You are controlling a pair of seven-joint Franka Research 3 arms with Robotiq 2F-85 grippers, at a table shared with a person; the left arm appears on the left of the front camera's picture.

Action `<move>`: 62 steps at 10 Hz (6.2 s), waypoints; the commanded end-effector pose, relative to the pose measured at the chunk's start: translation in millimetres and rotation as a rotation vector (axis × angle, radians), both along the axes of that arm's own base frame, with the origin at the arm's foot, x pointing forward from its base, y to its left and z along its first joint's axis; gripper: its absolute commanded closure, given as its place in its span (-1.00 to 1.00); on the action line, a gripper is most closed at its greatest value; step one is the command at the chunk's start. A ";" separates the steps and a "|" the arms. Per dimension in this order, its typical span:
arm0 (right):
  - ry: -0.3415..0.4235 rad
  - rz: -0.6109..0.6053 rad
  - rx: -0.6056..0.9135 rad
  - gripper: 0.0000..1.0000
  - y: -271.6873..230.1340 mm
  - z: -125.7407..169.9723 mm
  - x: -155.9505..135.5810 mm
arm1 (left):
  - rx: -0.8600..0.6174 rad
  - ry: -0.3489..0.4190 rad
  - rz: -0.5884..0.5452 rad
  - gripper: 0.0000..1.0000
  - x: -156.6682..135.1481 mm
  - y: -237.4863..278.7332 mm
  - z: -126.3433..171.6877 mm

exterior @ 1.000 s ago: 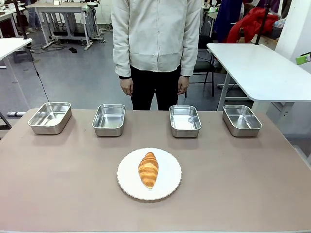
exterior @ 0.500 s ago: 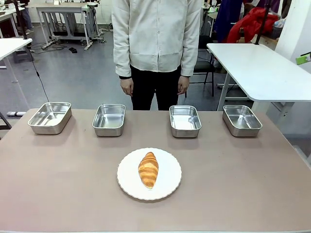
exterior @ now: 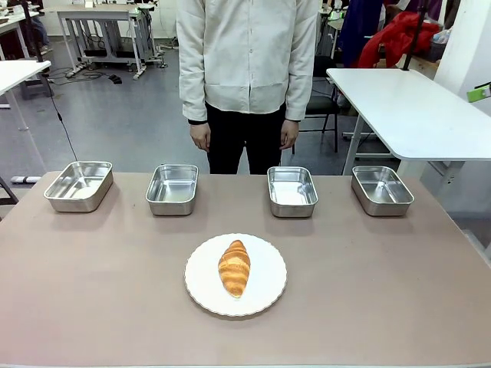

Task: Place the bread in the container.
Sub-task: Place the Butter Roll into the Airtight Container indicated by the human.

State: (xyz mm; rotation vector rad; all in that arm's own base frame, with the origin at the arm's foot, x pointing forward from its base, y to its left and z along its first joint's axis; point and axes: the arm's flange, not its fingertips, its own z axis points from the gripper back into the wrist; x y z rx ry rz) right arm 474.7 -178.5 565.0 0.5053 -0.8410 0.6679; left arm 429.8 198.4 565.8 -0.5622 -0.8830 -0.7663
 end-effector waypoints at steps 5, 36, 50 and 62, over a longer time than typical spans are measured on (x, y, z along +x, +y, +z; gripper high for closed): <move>-0.001 0.006 0.001 -1.00 0.8 0.0 0.3 | -0.009 -0.016 -0.010 -1.00 -2.3 1.7 1.3; -0.001 0.006 0.001 -1.00 0.8 0.0 0.3 | -0.009 -0.016 -0.010 -1.00 -2.3 1.7 1.3; -0.001 0.006 0.001 -1.00 0.8 0.0 0.3 | -0.009 -0.016 -0.010 -1.00 -2.3 1.7 1.3; -0.001 0.006 0.001 -1.00 0.8 0.0 0.3 | -0.009 -0.016 -0.010 -1.00 -2.3 1.7 1.3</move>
